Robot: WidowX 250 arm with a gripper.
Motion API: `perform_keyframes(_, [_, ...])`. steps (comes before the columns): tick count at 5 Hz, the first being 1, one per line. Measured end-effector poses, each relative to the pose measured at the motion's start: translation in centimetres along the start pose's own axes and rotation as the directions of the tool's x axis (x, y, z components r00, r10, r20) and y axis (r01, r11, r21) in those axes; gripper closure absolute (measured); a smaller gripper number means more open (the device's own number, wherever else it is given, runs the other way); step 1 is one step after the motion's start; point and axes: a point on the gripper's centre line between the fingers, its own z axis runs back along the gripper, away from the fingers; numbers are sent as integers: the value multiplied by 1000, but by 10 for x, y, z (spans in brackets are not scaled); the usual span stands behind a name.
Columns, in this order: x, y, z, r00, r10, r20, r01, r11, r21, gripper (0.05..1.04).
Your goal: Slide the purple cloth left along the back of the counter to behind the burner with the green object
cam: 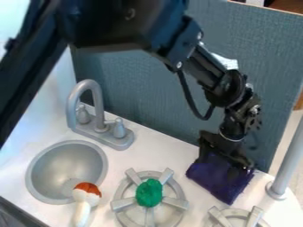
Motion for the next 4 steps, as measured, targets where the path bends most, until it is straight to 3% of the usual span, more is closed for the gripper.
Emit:
perform_keyframes(2, [13,-9,-32,996,26,-80,-26,1000,-3,85])
perform_keyframes(4, [15,-1,-43,993,28,-113,-20,998,63,84])
